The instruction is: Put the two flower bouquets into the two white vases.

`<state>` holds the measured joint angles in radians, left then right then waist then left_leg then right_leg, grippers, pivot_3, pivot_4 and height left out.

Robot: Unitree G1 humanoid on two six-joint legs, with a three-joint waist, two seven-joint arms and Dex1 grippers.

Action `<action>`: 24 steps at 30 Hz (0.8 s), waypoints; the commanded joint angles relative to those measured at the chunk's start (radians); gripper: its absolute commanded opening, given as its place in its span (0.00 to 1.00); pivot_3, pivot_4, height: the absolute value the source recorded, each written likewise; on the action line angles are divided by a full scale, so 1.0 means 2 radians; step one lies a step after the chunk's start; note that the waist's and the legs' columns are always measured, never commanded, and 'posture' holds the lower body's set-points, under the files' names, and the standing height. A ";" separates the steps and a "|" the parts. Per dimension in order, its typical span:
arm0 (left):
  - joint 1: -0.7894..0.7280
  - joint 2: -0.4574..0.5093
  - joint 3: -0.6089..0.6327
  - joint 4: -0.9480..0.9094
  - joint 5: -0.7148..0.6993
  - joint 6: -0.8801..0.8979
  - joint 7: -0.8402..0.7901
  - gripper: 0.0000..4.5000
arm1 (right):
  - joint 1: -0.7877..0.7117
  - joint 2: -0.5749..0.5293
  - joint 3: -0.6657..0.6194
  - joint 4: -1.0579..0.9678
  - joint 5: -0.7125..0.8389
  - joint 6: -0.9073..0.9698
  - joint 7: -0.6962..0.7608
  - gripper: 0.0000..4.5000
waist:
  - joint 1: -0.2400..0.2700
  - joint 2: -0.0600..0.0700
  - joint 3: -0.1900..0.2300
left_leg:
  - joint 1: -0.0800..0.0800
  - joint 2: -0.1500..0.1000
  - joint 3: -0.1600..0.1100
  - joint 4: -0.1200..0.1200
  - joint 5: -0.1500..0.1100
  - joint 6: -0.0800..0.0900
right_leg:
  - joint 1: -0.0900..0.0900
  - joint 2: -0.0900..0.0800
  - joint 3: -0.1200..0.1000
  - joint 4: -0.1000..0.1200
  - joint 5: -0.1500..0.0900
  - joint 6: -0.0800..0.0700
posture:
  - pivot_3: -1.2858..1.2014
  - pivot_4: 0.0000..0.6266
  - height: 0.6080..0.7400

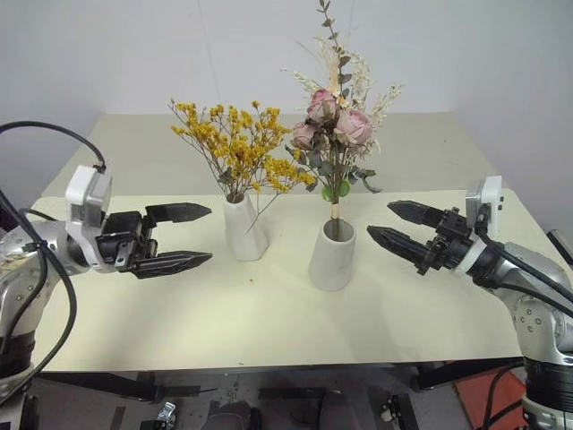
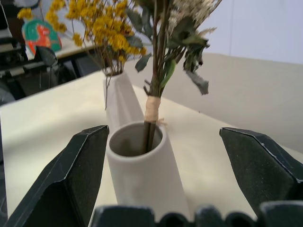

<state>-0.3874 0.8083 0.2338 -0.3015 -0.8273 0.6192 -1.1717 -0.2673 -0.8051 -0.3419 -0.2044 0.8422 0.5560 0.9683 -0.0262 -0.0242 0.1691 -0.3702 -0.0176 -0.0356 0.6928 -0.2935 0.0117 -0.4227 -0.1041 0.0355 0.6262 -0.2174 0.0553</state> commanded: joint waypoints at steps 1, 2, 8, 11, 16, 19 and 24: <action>0.015 0.005 0.025 -0.032 -0.018 0.004 0.017 1.00 | -0.003 -0.021 -0.004 -0.003 -0.019 -0.014 0.022 0.99 | 0.002 0.000 0.000 | 0.000 0.000 0.000 0.000 0.000 0.000 | 0.000 0.000 0.000 0.000 0.000 0.000 | 0.52 0.24 1.00; 0.019 0.004 0.026 -0.036 -0.019 0.003 0.020 1.00 | -0.008 -0.022 -0.001 0.001 -0.023 -0.015 0.024 0.99 | 0.002 0.000 0.000 | 0.000 0.000 0.000 0.000 0.000 0.000 | 0.000 0.000 0.000 0.000 0.000 0.000 | 0.52 0.24 1.00; 0.036 0.007 0.035 -0.047 -0.027 0.002 0.036 1.00 | -0.027 -0.031 0.003 0.011 -0.031 -0.012 0.050 0.99 | 0.004 0.000 0.000 | 0.000 0.000 0.000 0.000 0.000 0.000 | 0.000 0.000 0.000 0.000 0.000 0.000 | 0.52 0.24 1.00; 0.060 0.014 0.056 -0.054 -0.030 0.001 0.042 1.00 | -0.023 -0.039 -0.002 0.021 -0.041 -0.016 0.062 0.99 | 0.004 0.000 0.000 | 0.000 0.000 0.000 0.000 0.000 0.000 | 0.000 0.000 0.000 0.000 0.000 0.000 | 0.52 0.24 1.00; 0.081 0.020 0.078 -0.060 -0.035 -0.002 0.049 1.00 | -0.026 -0.042 -0.004 0.031 -0.050 -0.021 0.070 0.99 | 0.006 0.000 0.000 | 0.000 0.000 0.001 0.000 0.000 0.000 | 0.000 0.000 0.000 0.000 0.000 0.000 | 0.52 0.24 1.00; 0.086 0.020 0.082 -0.065 -0.038 -0.001 0.054 1.00 | -0.029 -0.041 -0.003 0.032 -0.052 -0.022 0.074 0.99 | 0.006 0.000 0.000 | 0.000 0.000 0.001 0.000 0.000 0.000 | 0.000 0.000 0.000 0.000 0.000 0.000 | 0.52 0.24 1.00; 0.091 0.020 0.084 -0.072 -0.043 0.001 0.061 1.00 | -0.032 -0.039 -0.001 0.033 -0.054 -0.022 0.077 0.99 | 0.006 0.000 0.000 | 0.000 0.000 0.001 0.000 0.000 0.001 | 0.000 0.000 0.000 0.000 0.000 0.000 | 0.52 0.24 1.00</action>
<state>-0.2059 0.8346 0.3726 -0.4172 -0.8949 0.6226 -1.0550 -0.3099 -0.8728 -0.3223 -0.1265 0.7293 0.5324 1.1126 -0.0148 -0.0241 0.1691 -0.3697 -0.0175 -0.0341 0.6927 -0.2942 0.0128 -0.4223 -0.1044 0.0359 0.6254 -0.2174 0.0552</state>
